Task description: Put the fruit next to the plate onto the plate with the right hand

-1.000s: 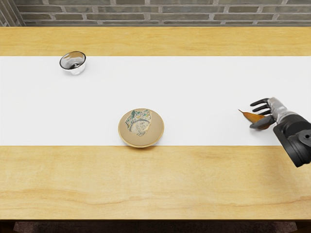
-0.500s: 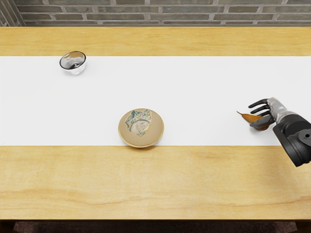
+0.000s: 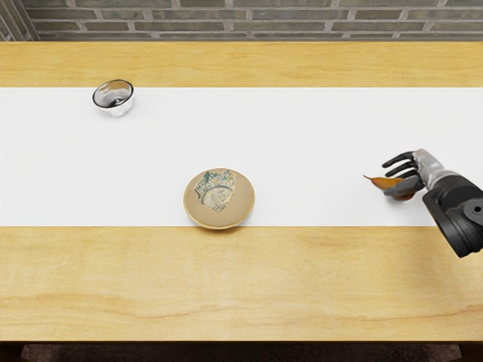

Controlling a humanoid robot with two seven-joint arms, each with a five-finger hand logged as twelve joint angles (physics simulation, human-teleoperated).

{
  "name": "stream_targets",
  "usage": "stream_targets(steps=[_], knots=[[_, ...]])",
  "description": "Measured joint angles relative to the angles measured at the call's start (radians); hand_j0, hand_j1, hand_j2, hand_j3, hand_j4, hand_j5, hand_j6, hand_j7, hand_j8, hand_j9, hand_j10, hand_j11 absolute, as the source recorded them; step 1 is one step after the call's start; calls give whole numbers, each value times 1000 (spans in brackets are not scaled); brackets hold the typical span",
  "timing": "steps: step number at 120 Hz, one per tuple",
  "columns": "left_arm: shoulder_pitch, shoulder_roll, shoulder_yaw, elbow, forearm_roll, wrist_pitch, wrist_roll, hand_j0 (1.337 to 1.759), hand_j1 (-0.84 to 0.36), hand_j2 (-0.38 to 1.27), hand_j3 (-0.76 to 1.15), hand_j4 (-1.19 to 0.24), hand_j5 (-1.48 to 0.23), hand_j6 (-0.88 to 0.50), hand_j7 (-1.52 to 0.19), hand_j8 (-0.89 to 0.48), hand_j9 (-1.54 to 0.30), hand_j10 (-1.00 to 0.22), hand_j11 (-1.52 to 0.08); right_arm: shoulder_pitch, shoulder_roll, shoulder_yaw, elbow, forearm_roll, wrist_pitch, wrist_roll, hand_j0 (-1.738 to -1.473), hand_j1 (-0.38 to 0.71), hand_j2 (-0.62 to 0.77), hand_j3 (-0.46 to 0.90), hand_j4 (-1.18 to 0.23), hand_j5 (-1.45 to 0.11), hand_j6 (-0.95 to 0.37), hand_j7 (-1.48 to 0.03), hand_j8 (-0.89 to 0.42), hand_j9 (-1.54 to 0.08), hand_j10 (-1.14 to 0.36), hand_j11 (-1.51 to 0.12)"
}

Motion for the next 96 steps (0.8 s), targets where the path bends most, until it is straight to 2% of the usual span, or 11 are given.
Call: stream_targets(steps=[39, 96], knots=[[0, 0, 0, 0, 0, 0, 0, 1658, 349, 0, 0, 0, 0, 0, 0, 0, 0, 0, 0, 3, -8, 27, 40, 1, 0, 0, -1657, 317, 153, 0, -628, -842, -636, -828, -475, -827, -492, -829], [0, 0, 0, 0, 0, 0, 0, 1658, 349, 0, 0, 0, 0, 0, 0, 0, 0, 0, 0, 5, 13, 57, 82, 1, 0, 0, -1657, 321, 129, 0, -627, -845, -636, -828, -461, -826, -474, -829]])
